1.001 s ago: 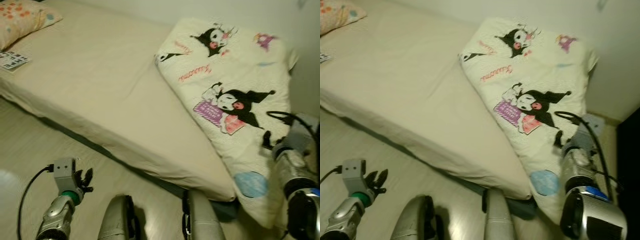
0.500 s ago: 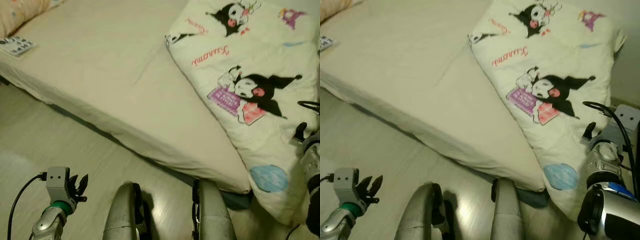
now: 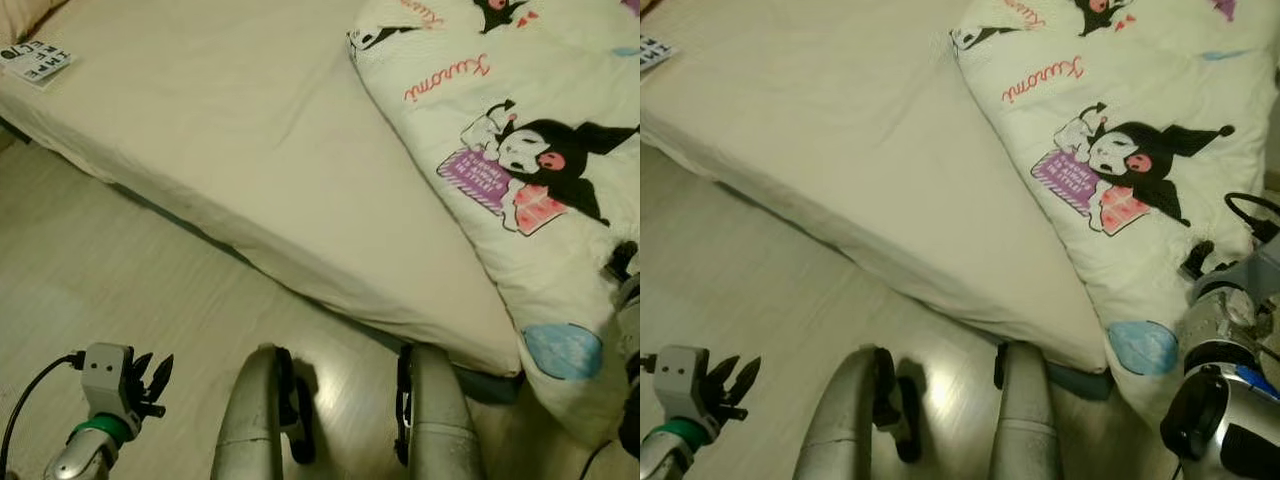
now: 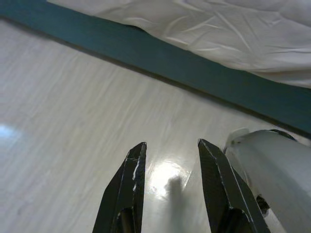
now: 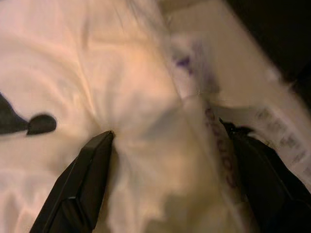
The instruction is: Clean up the room
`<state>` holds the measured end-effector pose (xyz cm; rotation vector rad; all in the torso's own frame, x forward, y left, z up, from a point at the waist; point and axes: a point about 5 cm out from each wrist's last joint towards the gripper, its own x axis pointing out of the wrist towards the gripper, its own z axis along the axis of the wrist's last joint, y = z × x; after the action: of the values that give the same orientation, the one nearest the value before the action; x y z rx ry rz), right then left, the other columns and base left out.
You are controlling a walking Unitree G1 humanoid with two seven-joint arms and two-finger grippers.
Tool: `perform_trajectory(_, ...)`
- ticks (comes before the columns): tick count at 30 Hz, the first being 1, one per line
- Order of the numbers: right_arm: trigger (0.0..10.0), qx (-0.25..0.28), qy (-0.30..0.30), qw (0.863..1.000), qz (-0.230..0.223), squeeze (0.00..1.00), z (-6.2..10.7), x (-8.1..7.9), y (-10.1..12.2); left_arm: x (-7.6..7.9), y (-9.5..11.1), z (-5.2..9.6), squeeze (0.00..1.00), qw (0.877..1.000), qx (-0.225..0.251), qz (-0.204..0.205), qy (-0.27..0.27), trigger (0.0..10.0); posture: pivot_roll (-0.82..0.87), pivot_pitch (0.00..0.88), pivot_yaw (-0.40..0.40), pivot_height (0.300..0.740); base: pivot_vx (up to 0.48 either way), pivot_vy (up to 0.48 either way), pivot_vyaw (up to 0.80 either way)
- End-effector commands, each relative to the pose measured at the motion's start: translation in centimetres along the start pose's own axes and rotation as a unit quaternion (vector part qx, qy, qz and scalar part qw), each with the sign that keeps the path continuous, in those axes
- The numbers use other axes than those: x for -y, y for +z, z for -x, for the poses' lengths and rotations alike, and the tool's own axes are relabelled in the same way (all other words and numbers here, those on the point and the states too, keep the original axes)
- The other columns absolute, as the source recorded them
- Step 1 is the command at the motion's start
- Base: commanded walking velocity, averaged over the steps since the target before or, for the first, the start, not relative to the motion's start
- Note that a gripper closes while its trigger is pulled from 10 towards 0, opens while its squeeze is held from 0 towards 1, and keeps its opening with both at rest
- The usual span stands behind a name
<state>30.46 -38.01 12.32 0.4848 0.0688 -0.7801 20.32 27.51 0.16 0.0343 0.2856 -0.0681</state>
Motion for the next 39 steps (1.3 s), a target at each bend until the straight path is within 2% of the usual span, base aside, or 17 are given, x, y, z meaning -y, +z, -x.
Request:
perform_trajectory(1,10.0,-0.034,-0.022,0.999,-0.022,0.0,0.3,1.2,-1.6,-0.5,-0.8,1.0,0.0,1.0,-0.023,-0.002,0.001,10.0,0.06,0.33,0.23,0.625,0.0,0.0,0.0)
perform_trajectory(7,10.0,-0.035,-0.022,0.997,-0.064,0.0,0.3,1.6,-1.6,-0.6,-0.7,1.5,0.0,1.0,-0.024,-0.005,-0.002,10.0,0.07,0.338,0.241,0.625,0.0,0.0,0.0)
perform_trajectory(8,8.0,-0.027,-0.007,0.997,-0.074,0.0,0.3,1.3,-1.4,-0.6,-0.7,1.6,0.0,1.0,-0.025,-0.006,-0.003,10.0,0.07,0.342,0.244,0.625,0.0,0.0,0.0)
perform_trajectory(9,0.0,-0.019,0.016,0.997,-0.079,0.0,0.2,0.8,-1.1,-0.6,-0.7,1.7,0.0,1.0,-0.027,-0.006,-0.003,10.0,0.06,0.341,0.244,0.625,0.0,0.0,0.0)
perform_trajectory(17,0.0,0.009,0.115,0.992,-0.045,0.0,0.1,-1.9,0.2,0.1,-0.9,1.5,0.0,0.999,-0.034,-0.002,-0.005,10.0,0.05,0.333,0.23,0.625,0.0,0.0,0.0)
perform_trajectory(21,0.0,0.028,0.165,0.986,0.009,0.0,0.1,-3.7,1.2,0.7,-1.3,1.4,0.0,0.999,-0.043,0.008,-0.004,10.0,0.03,0.323,0.214,0.625,0.0,0.0,0.0)
perform_trajectory(25,0.0,0.031,0.177,0.984,0.021,0.0,0.2,-4.2,1.4,0.8,-1.4,1.4,0.0,0.999,-0.044,0.01,-0.004,10.0,0.03,0.323,0.214,0.625,0.0,0.0,0.0)
perform_trajectory(26,0.0,0.036,0.194,0.979,0.051,0.0,0.3,-5.0,1.5,0.9,-1.5,1.4,0.0,0.999,-0.046,0.011,-0.003,10.0,0.03,0.315,0.206,0.625,0.0,0.0,0.0)
perform_trajectory(28,0.0,0.037,0.262,0.956,0.127,0.0,0.9,-7.7,0.9,0.9,-1.7,1.5,0.0,0.999,-0.05,0.014,0.003,10.0,0.02,0.306,0.191,0.625,0.0,0.0,0.0)
perform_trajectory(30,0.0,0.032,0.308,0.939,0.151,0.0,1.4,-9.5,0.3,0.8,-1.9,1.6,0.0,0.998,-0.053,0.017,0.008,10.0,0.02,0.298,0.185,0.625,0.0,0.0,0.0)
perform_trajectory(31,0.0,0.032,0.308,0.939,0.151,0.0,1.4,-9.5,0.3,0.8,-1.9,1.6,0.0,0.998,-0.053,0.017,0.008,10.0,0.02,0.298,0.185,0.625,0.0,0.0,0.0)
perform_trajectory(32,0.0,0.026,0.356,0.919,0.169,0.0,2.2,-11.3,-0.6,0.7,-2.1,1.7,0.0,0.998,-0.058,0.019,0.013,10.0,0.02,0.295,0.181,0.625,0.0,0.0,0.0)
perform_trajectory(34,0.0,0.026,0.356,0.919,0.169,0.0,2.2,-11.3,-0.6,0.7,-2.1,1.7,0.0,0.998,-0.058,0.019,0.013,10.0,0.02,0.295,0.181,0.625,0.0,0.0,0.0)
perform_trajectory(35,0.0,0.007,0.443,0.876,0.189,0.0,4.0,-14.3,-2.8,0.6,-2.5,2.0,0.0,0.997,-0.065,0.023,0.019,10.0,0.02,0.289,0.172,0.625,0.0,0.0,0.0)
perform_trajectory(36,0.0,0.007,0.443,0.876,0.189,0.0,4.0,-14.3,-2.8,0.6,-2.5,2.0,0.0,0.997,-0.065,0.023,0.019,10.0,0.02,0.289,0.172,0.625,0.0,0.0,0.0)
perform_trajectory(37,0.0,-0.051,0.628,0.742,0.231,0.0,10.0,-19.5,-9.0,0.4,-3.4,2.6,0.0,0.996,-0.082,0.028,0.033,10.0,0.01,0.284,0.161,0.625,0.0,0.0,0.0)
perform_trajectory(39,0.0,-0.051,0.628,0.742,0.231,0.0,10.0,-19.5,-9.0,0.4,-3.4,2.6,0.0,0.996,-0.082,0.028,0.033,10.0,0.01,0.284,0.161,0.625,0.0,0.0,0.0)
